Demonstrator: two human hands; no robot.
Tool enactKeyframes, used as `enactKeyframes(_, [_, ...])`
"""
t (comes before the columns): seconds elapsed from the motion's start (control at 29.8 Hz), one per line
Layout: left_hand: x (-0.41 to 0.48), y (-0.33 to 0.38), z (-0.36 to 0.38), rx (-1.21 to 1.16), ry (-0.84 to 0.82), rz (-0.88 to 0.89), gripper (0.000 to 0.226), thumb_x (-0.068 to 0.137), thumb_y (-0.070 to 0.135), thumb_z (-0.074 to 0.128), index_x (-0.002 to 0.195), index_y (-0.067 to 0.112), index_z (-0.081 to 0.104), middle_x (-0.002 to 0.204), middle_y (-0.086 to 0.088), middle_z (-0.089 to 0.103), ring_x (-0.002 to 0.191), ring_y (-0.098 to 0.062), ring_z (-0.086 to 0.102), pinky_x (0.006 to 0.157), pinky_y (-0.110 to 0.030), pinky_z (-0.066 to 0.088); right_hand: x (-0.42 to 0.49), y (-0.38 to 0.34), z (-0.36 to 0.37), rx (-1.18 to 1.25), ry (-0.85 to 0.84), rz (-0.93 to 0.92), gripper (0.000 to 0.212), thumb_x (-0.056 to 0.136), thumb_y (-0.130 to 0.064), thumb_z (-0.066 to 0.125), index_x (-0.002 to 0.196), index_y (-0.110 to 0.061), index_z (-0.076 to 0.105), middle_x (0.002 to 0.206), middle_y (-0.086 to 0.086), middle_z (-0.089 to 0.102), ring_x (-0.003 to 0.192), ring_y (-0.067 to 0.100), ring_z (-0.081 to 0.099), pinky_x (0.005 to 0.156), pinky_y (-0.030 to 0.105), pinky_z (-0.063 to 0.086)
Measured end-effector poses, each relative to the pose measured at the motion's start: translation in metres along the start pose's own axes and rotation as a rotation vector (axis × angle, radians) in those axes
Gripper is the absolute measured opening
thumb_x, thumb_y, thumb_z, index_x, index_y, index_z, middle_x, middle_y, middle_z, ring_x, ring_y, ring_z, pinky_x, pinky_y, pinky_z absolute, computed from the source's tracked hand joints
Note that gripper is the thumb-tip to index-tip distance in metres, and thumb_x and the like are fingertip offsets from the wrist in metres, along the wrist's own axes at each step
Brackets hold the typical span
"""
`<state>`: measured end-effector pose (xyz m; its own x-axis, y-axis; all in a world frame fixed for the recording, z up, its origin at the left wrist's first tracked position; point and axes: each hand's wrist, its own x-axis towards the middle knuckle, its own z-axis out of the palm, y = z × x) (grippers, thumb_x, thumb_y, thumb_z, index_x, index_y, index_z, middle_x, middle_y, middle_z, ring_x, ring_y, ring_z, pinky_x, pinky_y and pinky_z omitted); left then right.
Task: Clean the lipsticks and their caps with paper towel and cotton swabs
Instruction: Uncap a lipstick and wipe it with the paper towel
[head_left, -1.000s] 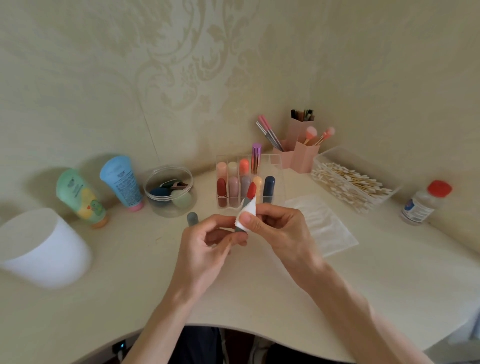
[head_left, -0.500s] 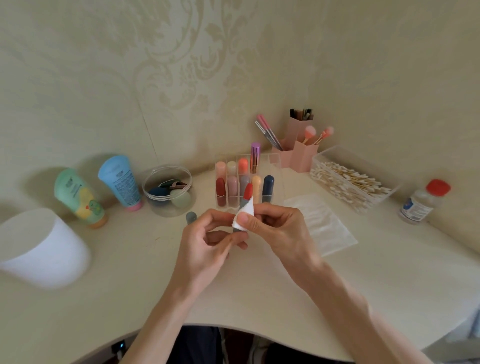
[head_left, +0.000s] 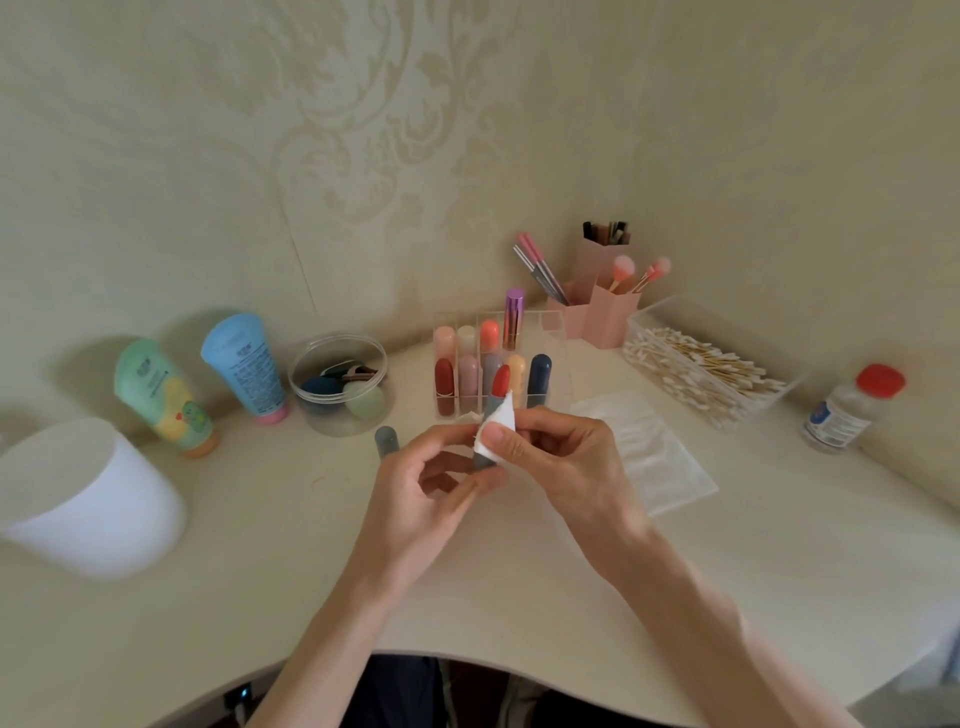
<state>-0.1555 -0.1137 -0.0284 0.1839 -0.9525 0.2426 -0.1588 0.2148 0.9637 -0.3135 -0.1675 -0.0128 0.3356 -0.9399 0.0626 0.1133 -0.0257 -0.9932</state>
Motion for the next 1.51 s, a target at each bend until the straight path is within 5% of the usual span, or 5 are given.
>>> enactKeyframes(0.17, [-0.002,0.002,-0.002,-0.115,0.130,-0.058,0.026,0.075,0.000,0.086,0.096,0.010,0.076,0.082,-0.004,0.080,0.074,-0.021,0.078,0.067,-0.019,0.056,0.000,-0.001,0.004,-0.048,-0.004,-0.023,0.017,0.084,-0.028,0.085,0.095,-0.015,0.085,0.087,0.033,0.058,0.081,0.024,0.056,0.082,0.035,0.049])
enactKeyframes(0.87, [-0.002,-0.010,-0.004,0.008,-0.078,0.057,0.029,0.093,-0.007,0.067,0.115,0.009,0.074,0.072,0.005,0.072,0.068,-0.006,0.066,0.070,-0.012,0.048,0.004,0.012,-0.004,-0.010,-0.012,-0.103,0.021,0.088,-0.027,0.084,0.098,-0.009,0.084,0.098,0.034,0.066,0.090,0.052,0.061,0.086,0.065,0.053])
enactKeyframes(1.11, [-0.001,-0.010,-0.005,-0.040,-0.126,0.024,0.021,0.095,0.001,0.067,0.114,0.008,0.074,0.098,0.003,0.080,0.083,-0.014,0.073,0.072,-0.017,0.051,0.004,0.004,-0.006,-0.002,0.076,-0.089,0.017,0.089,-0.019,0.080,0.093,-0.003,0.081,0.085,0.009,0.074,0.078,0.012,0.065,0.075,0.021,0.051])
enactKeyframes(1.37, [0.004,-0.014,-0.006,0.028,0.035,-0.009,0.026,0.088,0.013,0.075,0.113,0.009,0.076,0.077,0.006,0.073,0.062,-0.004,0.060,0.064,-0.012,0.046,0.007,-0.005,-0.023,-0.013,0.322,-0.023,0.022,0.087,-0.037,0.082,0.096,-0.017,0.083,0.110,0.001,0.078,0.086,0.016,0.069,0.079,0.033,0.054])
enactKeyframes(1.51, [0.006,-0.012,-0.002,0.182,0.113,-0.082,0.018,0.083,0.015,0.084,0.100,0.021,0.080,0.074,0.007,0.076,0.064,-0.013,0.070,0.065,-0.012,0.047,0.011,-0.010,-0.032,-0.065,0.380,-0.030,0.018,0.097,-0.035,0.074,0.093,-0.018,0.081,0.087,0.000,0.079,0.077,0.009,0.065,0.072,0.025,0.048])
